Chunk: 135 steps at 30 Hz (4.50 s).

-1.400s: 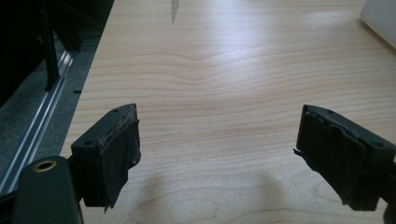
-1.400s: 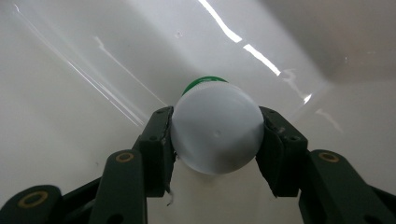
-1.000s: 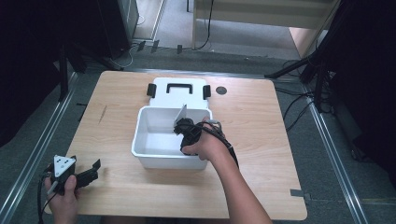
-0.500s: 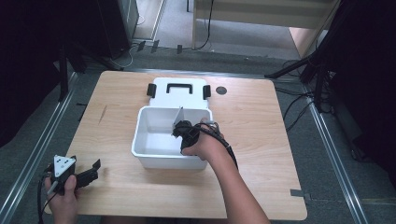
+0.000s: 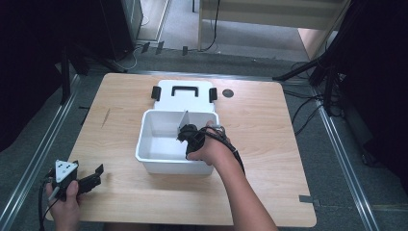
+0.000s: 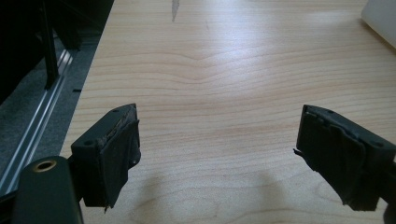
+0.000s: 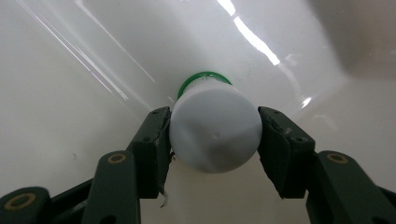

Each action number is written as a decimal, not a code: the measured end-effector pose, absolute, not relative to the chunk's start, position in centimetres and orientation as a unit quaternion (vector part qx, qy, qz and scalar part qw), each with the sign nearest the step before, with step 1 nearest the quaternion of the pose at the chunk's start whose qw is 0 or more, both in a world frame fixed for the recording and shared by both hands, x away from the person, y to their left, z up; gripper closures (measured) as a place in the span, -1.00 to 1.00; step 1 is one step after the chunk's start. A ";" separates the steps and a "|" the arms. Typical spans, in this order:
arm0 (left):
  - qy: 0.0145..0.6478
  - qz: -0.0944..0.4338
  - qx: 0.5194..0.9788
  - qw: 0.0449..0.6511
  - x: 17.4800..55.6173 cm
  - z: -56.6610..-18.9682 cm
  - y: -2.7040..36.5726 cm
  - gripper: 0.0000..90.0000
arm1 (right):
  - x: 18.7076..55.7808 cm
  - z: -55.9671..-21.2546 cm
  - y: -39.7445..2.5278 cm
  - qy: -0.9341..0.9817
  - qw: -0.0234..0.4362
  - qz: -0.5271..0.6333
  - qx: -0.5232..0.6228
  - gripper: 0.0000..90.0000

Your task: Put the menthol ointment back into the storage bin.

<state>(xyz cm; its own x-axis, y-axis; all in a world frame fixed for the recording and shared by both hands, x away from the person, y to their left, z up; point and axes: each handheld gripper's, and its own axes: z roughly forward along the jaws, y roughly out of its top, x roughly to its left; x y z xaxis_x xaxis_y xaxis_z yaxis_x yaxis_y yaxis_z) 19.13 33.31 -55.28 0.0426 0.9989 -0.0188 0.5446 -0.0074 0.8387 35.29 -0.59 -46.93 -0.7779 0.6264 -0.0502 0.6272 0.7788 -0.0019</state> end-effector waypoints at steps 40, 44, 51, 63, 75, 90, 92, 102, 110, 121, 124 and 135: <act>0.610 0.325 0.633 0.347 19.2 -55.3 33.3 -0.68 | 34.6 -39.5 -2.1 0.939 0.057 0.052 0.336 -0.16; 0.610 0.325 0.634 0.347 19.2 -55.3 33.3 -0.68 | 34.6 -38.7 -2.5 0.938 0.062 0.056 0.337 -0.16; 0.610 0.326 0.634 0.347 19.2 -55.3 33.3 -0.68 | 34.5 -37.3 -3.6 0.932 0.070 0.076 0.347 -0.16; 0.609 0.326 0.635 0.347 19.2 -55.3 33.2 -0.68 | 34.5 -35.9 -6.3 0.924 0.089 0.092 0.361 -0.17; 0.609 0.325 0.636 0.346 19.2 -55.3 33.2 -0.68 | 34.3 -36.2 -9.2 0.914 0.094 0.097 0.383 -0.17; 0.607 0.327 0.637 0.345 19.2 -55.3 33.2 -0.68 | 33.5 -38.1 -13.2 0.900 0.082 0.110 0.415 -0.17; 0.608 0.328 0.635 0.345 19.2 -55.3 33.2 -0.68 | 33.3 -38.7 -13.9 0.897 0.078 0.113 0.420 -0.17; 0.607 0.330 0.637 0.343 19.2 -55.3 33.1 -0.68 | 32.3 -41.6 -17.4 0.883 0.061 0.117 0.451 -0.18; 0.606 0.330 0.638 0.342 19.2 -55.3 33.1 -0.68 | 31.3 -43.5 -19.7 0.877 0.056 0.122 0.462 -0.18; 0.604 0.333 0.641 0.338 19.2 -55.3 33.0 -0.68 | 29.3 -45.9 -23.2 0.864 0.058 0.139 0.481 -0.21; 0.602 0.334 0.641 0.338 19.2 -55.3 32.9 -0.68 | 28.8 -46.7 -24.3 0.859 0.062 0.144 0.488 -0.22; 0.600 0.337 0.644 0.335 19.2 -55.3 32.8 -0.68 | 27.2 -48.8 -27.0 0.831 0.085 0.177 0.520 -0.36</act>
<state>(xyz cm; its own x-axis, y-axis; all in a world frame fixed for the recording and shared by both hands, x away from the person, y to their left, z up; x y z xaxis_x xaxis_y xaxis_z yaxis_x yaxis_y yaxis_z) 19.16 32.82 -55.29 0.0542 0.9980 0.0325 0.5473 -0.0570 0.8350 27.18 -26.96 -48.83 -0.4451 0.8945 0.0429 0.8343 0.3968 0.3827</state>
